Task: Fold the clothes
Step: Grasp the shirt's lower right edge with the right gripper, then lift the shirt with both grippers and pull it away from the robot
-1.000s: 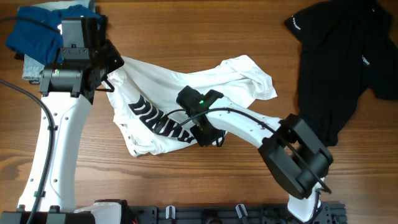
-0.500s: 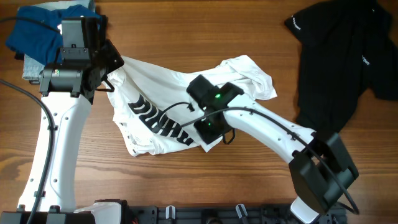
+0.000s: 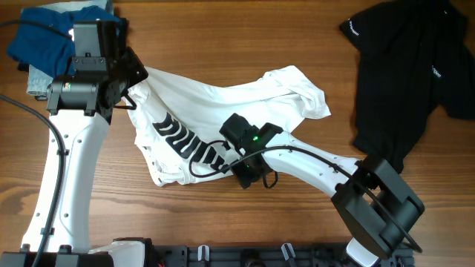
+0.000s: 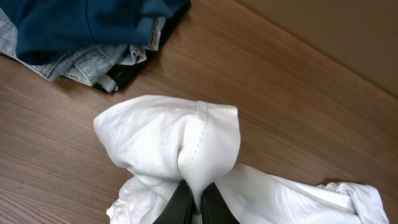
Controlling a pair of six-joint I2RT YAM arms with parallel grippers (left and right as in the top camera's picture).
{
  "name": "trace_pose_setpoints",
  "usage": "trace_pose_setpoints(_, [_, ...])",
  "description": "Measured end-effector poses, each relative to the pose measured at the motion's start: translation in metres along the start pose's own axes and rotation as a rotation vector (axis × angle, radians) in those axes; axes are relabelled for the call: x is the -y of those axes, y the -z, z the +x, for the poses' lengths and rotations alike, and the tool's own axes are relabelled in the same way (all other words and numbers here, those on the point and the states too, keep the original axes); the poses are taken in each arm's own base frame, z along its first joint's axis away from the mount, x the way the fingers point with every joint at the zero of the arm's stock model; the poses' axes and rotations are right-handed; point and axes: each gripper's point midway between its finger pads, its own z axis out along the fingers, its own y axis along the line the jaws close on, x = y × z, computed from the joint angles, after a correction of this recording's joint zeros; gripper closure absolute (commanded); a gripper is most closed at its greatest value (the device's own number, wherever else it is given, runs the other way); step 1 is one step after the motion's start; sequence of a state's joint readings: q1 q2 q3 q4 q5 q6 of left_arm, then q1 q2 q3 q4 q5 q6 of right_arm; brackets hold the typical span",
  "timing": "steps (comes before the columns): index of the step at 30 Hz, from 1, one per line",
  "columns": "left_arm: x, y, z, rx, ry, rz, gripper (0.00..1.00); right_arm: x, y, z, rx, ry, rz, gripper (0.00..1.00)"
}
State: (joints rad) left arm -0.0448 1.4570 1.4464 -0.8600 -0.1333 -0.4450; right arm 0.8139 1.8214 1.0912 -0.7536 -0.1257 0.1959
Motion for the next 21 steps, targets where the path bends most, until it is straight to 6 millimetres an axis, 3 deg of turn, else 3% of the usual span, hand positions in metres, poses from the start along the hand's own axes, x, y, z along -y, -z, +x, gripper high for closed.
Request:
trace_pose_setpoints(3, [0.0, 0.0, 0.0, 0.0, 0.0, 0.0, 0.96, 0.0, -0.002, -0.003, 0.01, 0.018, -0.001, 0.48])
trace_pose_setpoints(8, [0.0, 0.0, 0.0, 0.001, 0.0, 0.0, 0.96, 0.006, -0.009, 0.001, -0.015, 0.021, 0.03, 0.63])
trace_pose_setpoints(10, [0.0, 0.0, 0.0, 0.0, 0.0, 0.0, 0.96, 0.009, -0.009, 0.001, -0.016, 0.01, 0.048, 0.75])
trace_pose_setpoints(12, [0.0, 0.0, 0.0, -0.001, 0.0, 0.0, 0.96, 0.012, -0.009, 0.0, -0.013, -0.005, 0.065, 0.96])
trace_pose_setpoints(18, [-0.001, 0.0, 0.002, -0.007, -0.001, -0.004, 0.96, 0.018, -0.009, -0.001, -0.003, -0.068, 0.1, 0.96])
trace_pose_setpoints(21, [0.0, 0.0, 0.0, 0.002, 0.0, 0.001, 0.96, 0.024, 0.01, -0.006, -0.018, -0.1, 0.117, 0.96])
